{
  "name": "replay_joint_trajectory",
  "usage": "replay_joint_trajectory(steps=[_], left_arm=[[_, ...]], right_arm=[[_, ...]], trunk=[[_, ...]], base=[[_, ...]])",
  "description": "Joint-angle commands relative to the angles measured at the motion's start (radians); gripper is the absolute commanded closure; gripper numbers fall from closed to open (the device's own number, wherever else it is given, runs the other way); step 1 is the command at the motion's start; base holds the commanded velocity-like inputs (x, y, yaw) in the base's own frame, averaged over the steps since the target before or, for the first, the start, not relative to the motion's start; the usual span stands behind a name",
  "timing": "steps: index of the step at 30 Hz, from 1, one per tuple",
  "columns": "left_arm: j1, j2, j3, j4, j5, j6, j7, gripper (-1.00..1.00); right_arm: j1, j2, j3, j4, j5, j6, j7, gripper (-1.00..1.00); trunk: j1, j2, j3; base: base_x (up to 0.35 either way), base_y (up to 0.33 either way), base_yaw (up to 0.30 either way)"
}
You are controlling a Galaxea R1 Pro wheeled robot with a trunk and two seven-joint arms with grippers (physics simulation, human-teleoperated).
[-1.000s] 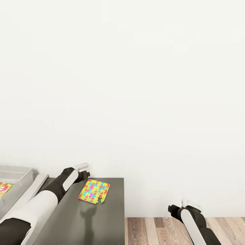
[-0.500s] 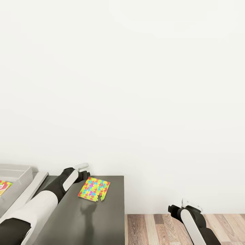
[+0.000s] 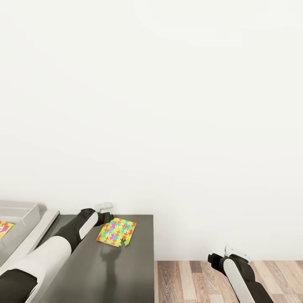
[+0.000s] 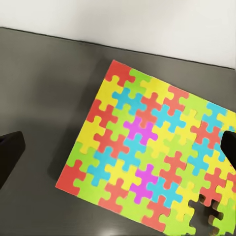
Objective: Put all the toys in the child's room - the three board games (two on the bed and one on the table), the two jigsaw puzzles on the table, and the tennis ball on the table - inside the toy box on the table in the child's room.
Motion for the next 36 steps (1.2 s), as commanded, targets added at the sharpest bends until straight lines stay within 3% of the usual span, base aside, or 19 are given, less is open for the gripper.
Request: replay_joint_trajectory(steps=[1, 4, 6, 10, 19, 31, 36], left_arm=[[-0.001, 0.001, -0.008, -0.002, -0.004, 0.002, 0.001, -1.00], [0.000, 0.002, -0.009, -0.002, -0.058, 0.001, -0.043, -1.00], [0.000, 0.001, -0.010, -0.001, -0.094, 0.001, -0.107, -1.00], [0.000, 0.001, -0.009, -0.001, -0.115, 0.000, -0.163, -1.00], [0.001, -0.003, -0.008, -0.001, -0.121, -0.051, -0.183, -1.00], [0.001, 0.003, -0.005, -0.001, -0.118, -0.059, -0.191, -1.00], [0.001, 0.039, -0.003, -0.001, -0.115, -0.057, -0.217, -1.00]], right_arm=[[-0.001, -0.001, 0.002, -0.001, -0.009, 0.002, -0.010, -1.00], [-0.001, -0.001, 0.002, -0.001, -0.009, 0.002, -0.010, -1.00], [-0.001, -0.001, 0.002, -0.001, -0.009, 0.002, -0.010, -1.00], [-0.001, -0.001, 0.002, -0.001, -0.009, 0.002, -0.010, -1.00], [-0.001, -0.001, 0.002, -0.001, -0.009, 0.002, -0.010, -1.00], [-0.002, -0.001, 0.001, 0.028, -0.005, 0.000, -0.010, -1.00], [-0.002, -0.001, 0.001, 0.035, -0.005, -0.001, -0.010, -1.00]], trunk=[[0.001, -0.002, -0.004], [0.001, -0.002, -0.009], [0.001, -0.002, -0.012], [0.001, -0.002, -0.019], [0.001, -0.002, -0.033], [0.001, -0.002, -0.053], [0.001, -0.002, -0.061]], base=[[0.000, 0.000, 0.000], [0.000, 0.000, 0.000], [0.000, 0.000, 0.000], [0.000, 0.000, 0.000], [0.000, 0.000, 0.000], [0.000, 0.000, 0.000], [0.000, 0.000, 0.000]])
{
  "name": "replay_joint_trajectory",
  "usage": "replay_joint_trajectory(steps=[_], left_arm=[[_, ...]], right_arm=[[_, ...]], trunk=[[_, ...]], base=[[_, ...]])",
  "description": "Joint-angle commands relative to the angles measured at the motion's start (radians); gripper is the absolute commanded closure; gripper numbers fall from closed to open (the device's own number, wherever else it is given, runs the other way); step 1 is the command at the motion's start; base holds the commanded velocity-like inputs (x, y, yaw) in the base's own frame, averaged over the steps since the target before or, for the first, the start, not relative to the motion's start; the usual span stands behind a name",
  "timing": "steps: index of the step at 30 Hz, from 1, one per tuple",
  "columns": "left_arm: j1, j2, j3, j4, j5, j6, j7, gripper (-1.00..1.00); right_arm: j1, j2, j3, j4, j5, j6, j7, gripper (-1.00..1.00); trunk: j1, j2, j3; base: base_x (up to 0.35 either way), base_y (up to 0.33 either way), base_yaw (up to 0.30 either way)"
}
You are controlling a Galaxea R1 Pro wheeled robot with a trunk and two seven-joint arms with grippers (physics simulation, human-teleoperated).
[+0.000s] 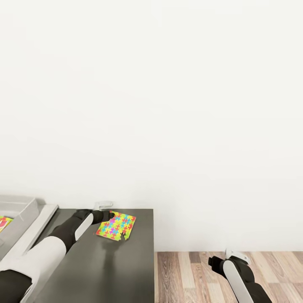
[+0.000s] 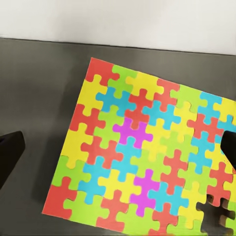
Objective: Put all the toys in the child's room - the three board games (two on the bed and one on the table), the two jigsaw puzzles on the table, and the tennis ball on the table - inside the toy box on the table in the child's room.
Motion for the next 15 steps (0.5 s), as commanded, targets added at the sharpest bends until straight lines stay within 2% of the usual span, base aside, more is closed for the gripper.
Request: replay_joint_trajectory(steps=[1, 5, 7, 15], left_arm=[[-0.001, 0.013, -0.004, -0.001, 0.001, 0.004, -0.030, -1.00], [-0.001, 0.037, -0.002, -0.001, 0.000, 0.009, -0.147, -1.00], [-0.001, 0.043, -0.002, -0.001, 0.000, 0.011, -0.183, -1.00], [-0.001, 0.047, -0.003, -0.001, -0.002, 0.012, -0.218, -1.00]], right_arm=[[-0.001, -0.001, 0.002, 0.000, -0.009, 0.002, -0.010, -1.00], [-0.001, -0.001, 0.002, 0.000, -0.009, 0.002, -0.010, -1.00], [-0.001, -0.001, 0.002, 0.001, -0.009, 0.002, -0.010, -1.00], [-0.001, -0.001, 0.004, 0.001, -0.009, 0.002, -0.010, -1.00]], trunk=[[0.001, -0.002, -0.004], [0.001, -0.002, -0.010], [0.001, -0.002, -0.014], [0.001, -0.002, -0.027]], base=[[0.000, 0.000, 0.000], [0.000, 0.000, 0.000], [0.000, 0.000, 0.000], [0.000, 0.000, 0.000]])
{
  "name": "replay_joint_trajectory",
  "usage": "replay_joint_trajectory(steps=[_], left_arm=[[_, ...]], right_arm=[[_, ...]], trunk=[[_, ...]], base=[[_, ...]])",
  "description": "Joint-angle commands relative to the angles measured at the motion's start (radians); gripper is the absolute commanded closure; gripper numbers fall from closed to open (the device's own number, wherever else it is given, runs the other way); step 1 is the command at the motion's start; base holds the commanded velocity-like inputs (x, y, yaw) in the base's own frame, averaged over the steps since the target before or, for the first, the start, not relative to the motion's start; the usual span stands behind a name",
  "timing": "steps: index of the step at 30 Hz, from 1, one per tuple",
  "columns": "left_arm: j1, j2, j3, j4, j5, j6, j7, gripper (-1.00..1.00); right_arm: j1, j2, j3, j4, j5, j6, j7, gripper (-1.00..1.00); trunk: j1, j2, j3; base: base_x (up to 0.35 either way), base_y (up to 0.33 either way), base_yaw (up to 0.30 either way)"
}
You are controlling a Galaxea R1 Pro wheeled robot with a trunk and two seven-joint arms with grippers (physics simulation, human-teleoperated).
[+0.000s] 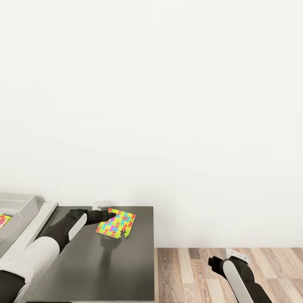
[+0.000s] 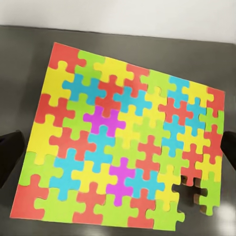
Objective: Put all the toys in the child's room - the three board games (two on the bed and one on the table), the two jigsaw puzzles on the table, and the tennis ball on the table - inside the toy box on the table in the child's room.
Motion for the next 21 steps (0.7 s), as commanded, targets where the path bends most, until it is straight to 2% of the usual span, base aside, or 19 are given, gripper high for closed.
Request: replay_joint_trajectory(steps=[1, 12, 16, 21], left_arm=[[-0.001, 0.001, -0.004, -0.001, 0.004, 0.003, 0.000, -1.00], [-0.001, -0.001, 0.001, -0.001, 0.005, 0.002, -0.004, -1.00], [-0.001, 0.008, 0.003, -0.001, 0.006, 0.001, -0.010, -1.00], [-0.001, 0.039, 0.003, -0.001, 0.009, 0.001, -0.013, -1.00]], right_arm=[[-0.001, -0.001, 0.002, -0.001, -0.009, 0.002, -0.010, -1.00], [-0.001, -0.001, 0.001, -0.001, -0.010, 0.003, -0.010, -1.00], [-0.001, -0.001, 0.001, -0.001, -0.010, 0.003, -0.010, -1.00], [-0.001, -0.001, 0.002, -0.001, -0.010, 0.003, -0.010, -1.00]], trunk=[[0.001, -0.002, -0.004], [0.001, -0.002, -0.022], [0.001, -0.002, -0.028], [0.001, -0.002, -0.036]], base=[[0.000, 0.000, 0.000], [0.000, 0.000, 0.000], [0.000, 0.000, 0.000], [0.000, 0.000, 0.000]])
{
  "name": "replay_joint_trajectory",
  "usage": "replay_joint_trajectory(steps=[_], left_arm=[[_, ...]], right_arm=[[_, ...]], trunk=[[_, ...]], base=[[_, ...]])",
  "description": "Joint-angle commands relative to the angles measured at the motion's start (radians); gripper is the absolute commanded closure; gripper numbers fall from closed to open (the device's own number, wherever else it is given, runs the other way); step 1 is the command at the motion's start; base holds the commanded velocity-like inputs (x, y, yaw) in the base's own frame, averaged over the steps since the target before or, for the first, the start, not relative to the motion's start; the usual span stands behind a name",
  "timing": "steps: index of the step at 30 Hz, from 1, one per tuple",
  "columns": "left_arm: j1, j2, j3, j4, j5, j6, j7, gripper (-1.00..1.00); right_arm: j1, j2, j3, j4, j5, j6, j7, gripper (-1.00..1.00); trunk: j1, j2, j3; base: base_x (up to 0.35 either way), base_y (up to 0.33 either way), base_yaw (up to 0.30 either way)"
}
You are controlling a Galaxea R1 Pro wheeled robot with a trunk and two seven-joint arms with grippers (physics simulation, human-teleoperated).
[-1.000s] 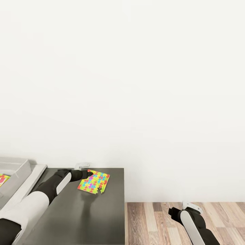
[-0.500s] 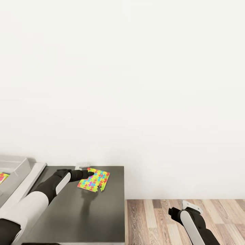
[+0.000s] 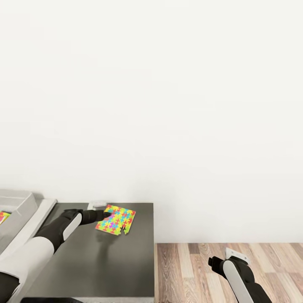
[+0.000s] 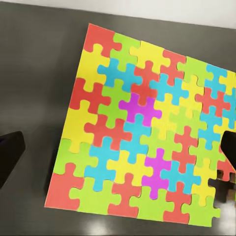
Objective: Put all the toys in the child's room - the three board games (two on the bed and one on the table), the two jigsaw puzzles on the table, and the tennis ball on the table - inside the toy box on the table in the child's room.
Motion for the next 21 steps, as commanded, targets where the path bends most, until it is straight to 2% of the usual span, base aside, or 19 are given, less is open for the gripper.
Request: replay_joint_trajectory(steps=[1, 6, 10, 15, 21], left_arm=[[-0.001, 0.008, -0.004, -0.001, 0.004, 0.003, -0.001, -1.00], [-0.001, 0.023, -0.004, -0.001, 0.005, 0.005, -0.005, -1.00], [-0.001, 0.036, -0.004, -0.001, 0.005, 0.018, -0.041, -1.00], [-0.001, 0.039, -0.005, -0.001, 0.003, 0.028, -0.073, -1.00], [-0.001, 0.044, -0.004, -0.001, 0.003, 0.031, -0.083, -1.00]], right_arm=[[-0.001, -0.001, 0.002, -0.001, -0.009, 0.002, -0.010, -1.00], [-0.001, -0.001, 0.003, -0.001, -0.009, 0.002, -0.010, -1.00], [-0.001, -0.001, 0.003, -0.001, -0.009, 0.002, -0.010, -1.00], [-0.001, -0.001, 0.003, -0.002, -0.009, 0.002, -0.010, -1.00], [-0.001, -0.001, 0.004, -0.003, -0.008, 0.002, -0.010, -1.00]], trunk=[[0.001, -0.002, -0.004], [0.001, -0.002, -0.012], [0.001, -0.002, -0.018], [0.001, -0.002, -0.027], [0.001, -0.002, -0.034]], base=[[0.000, 0.000, 0.000], [0.000, 0.000, 0.000], [0.000, 0.000, 0.000], [0.000, 0.000, 0.000], [0.000, 0.000, 0.000]])
